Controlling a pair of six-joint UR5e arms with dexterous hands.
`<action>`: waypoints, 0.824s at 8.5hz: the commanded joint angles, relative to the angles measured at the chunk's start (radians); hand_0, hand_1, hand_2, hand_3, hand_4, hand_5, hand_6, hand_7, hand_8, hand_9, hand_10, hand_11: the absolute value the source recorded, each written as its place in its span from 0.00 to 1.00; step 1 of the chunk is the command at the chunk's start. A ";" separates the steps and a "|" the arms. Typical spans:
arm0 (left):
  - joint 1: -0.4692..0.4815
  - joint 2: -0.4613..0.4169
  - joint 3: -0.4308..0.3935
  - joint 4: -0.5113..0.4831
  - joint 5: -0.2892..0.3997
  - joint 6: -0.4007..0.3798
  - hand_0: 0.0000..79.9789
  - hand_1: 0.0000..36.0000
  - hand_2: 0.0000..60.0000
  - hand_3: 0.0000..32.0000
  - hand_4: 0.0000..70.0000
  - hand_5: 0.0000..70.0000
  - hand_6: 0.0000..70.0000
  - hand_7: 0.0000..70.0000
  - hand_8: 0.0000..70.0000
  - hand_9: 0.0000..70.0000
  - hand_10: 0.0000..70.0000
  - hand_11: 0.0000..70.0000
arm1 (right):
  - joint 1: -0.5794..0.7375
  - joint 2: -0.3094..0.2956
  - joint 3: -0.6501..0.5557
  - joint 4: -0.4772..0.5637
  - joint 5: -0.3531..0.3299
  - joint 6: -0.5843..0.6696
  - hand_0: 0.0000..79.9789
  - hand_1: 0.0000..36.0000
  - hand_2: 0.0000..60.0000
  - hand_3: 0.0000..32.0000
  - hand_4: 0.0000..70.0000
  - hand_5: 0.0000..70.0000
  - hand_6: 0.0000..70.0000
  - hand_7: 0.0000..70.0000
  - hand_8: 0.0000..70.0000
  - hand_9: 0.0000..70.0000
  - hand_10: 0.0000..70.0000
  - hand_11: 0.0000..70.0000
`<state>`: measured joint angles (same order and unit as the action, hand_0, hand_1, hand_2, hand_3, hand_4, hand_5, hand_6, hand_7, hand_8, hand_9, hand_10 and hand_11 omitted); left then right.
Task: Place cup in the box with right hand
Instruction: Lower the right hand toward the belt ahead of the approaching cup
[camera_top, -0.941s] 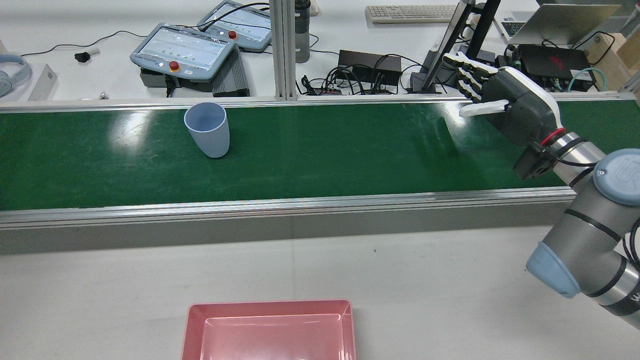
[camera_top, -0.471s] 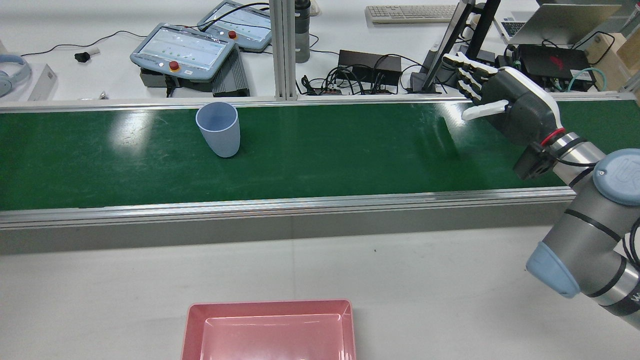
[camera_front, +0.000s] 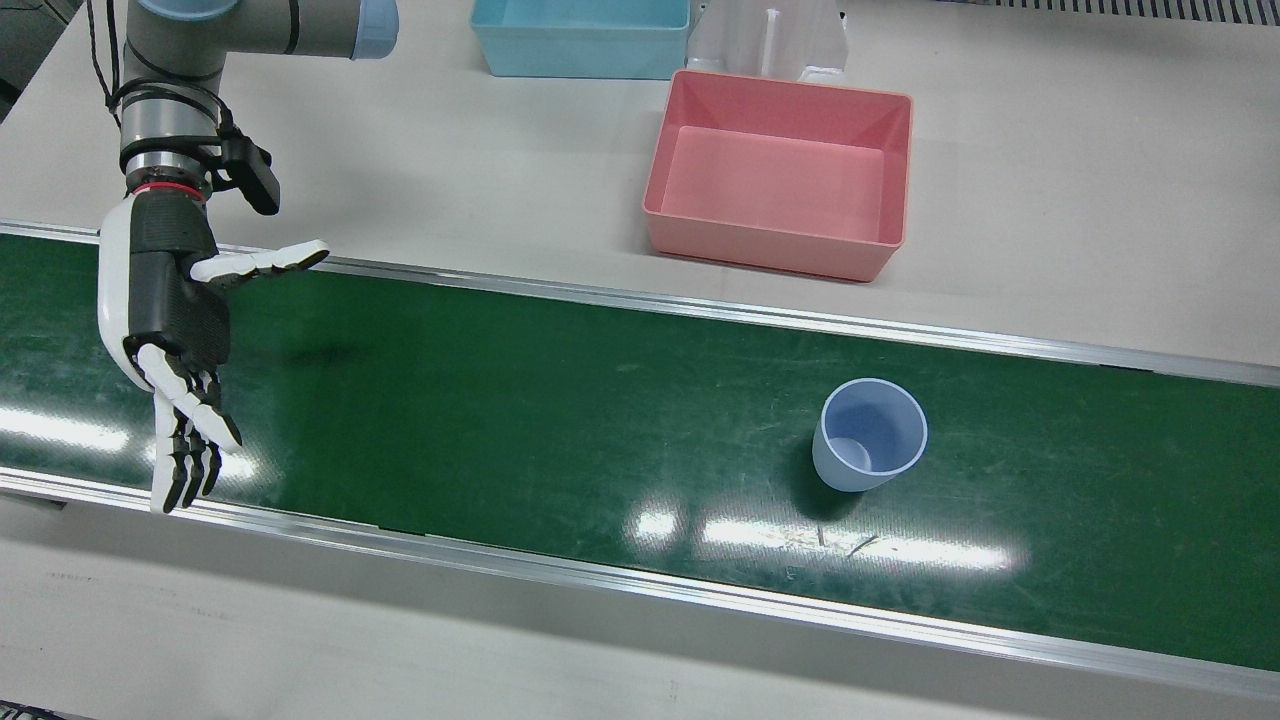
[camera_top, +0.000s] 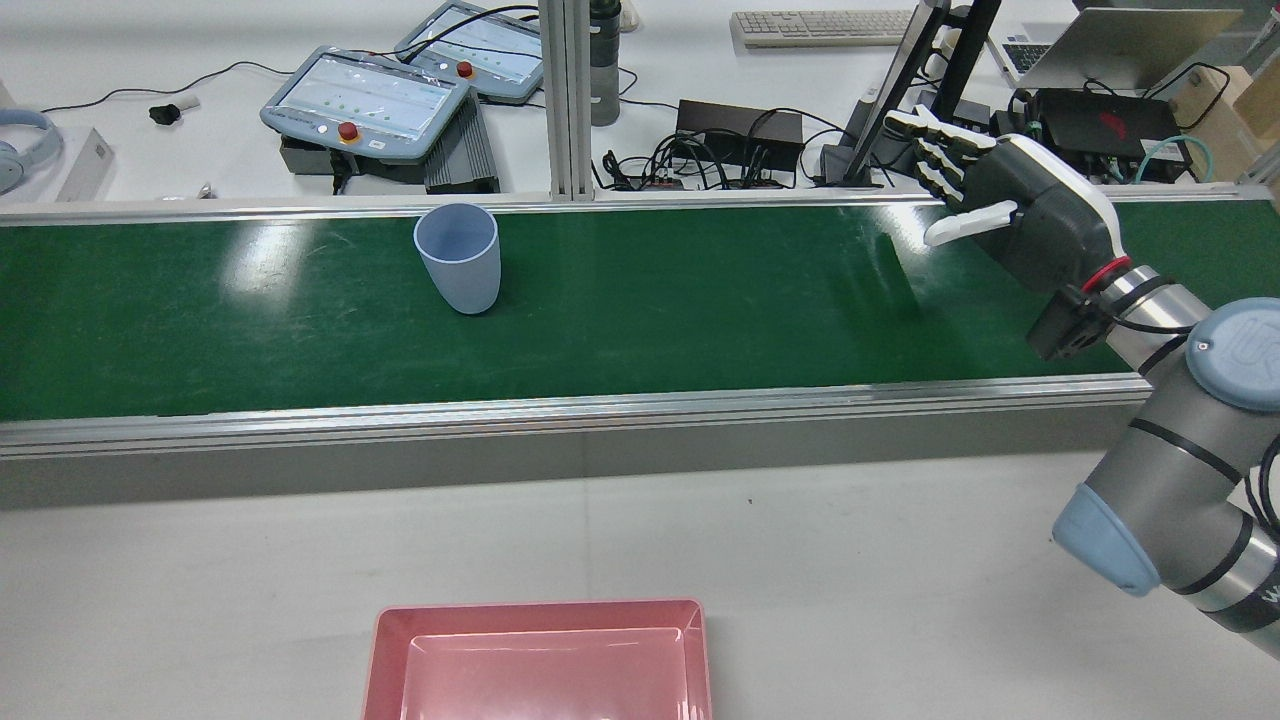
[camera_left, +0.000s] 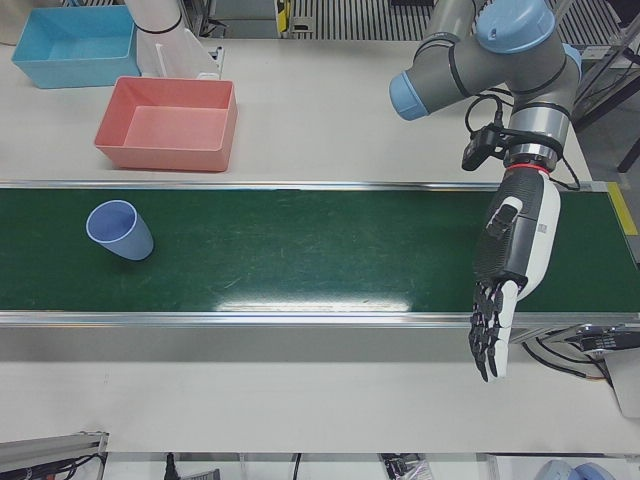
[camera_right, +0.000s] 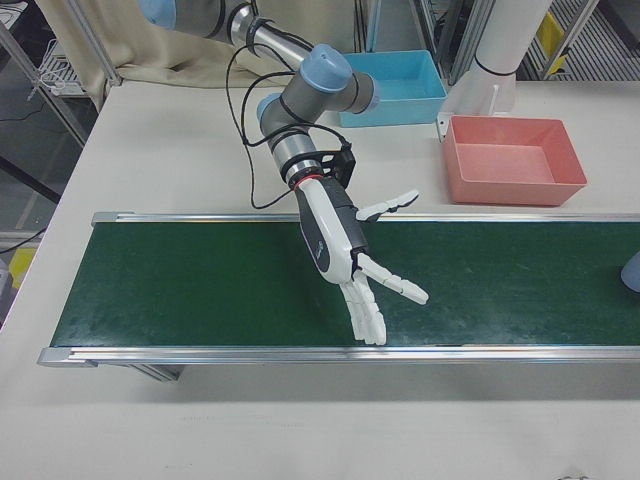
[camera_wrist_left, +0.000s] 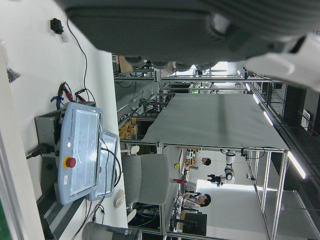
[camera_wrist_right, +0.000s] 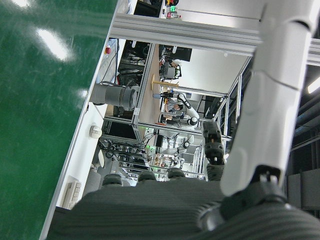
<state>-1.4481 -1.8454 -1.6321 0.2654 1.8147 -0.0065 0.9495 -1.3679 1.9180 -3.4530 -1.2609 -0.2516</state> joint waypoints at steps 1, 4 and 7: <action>-0.002 0.000 0.000 0.000 0.000 0.000 0.00 0.00 0.00 0.00 0.00 0.00 0.00 0.00 0.00 0.00 0.00 0.00 | 0.000 0.001 -0.001 0.000 0.000 0.000 0.72 0.49 0.00 0.00 0.04 0.08 0.02 0.00 0.00 0.00 0.00 0.00; 0.000 0.000 0.000 0.000 0.000 0.000 0.00 0.00 0.00 0.00 0.00 0.00 0.00 0.00 0.00 0.00 0.00 0.00 | -0.002 0.000 -0.001 0.000 0.000 0.000 0.70 0.53 0.00 0.00 0.02 0.08 0.02 0.00 0.00 0.00 0.00 0.00; 0.000 0.000 0.000 0.000 0.000 -0.001 0.00 0.00 0.00 0.00 0.00 0.00 0.00 0.00 0.00 0.00 0.00 0.00 | -0.002 0.000 -0.001 0.000 0.000 0.000 0.70 0.55 0.00 0.00 0.02 0.08 0.02 0.00 0.00 0.00 0.00 0.00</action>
<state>-1.4486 -1.8454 -1.6321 0.2654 1.8147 -0.0066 0.9481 -1.3682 1.9175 -3.4530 -1.2609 -0.2516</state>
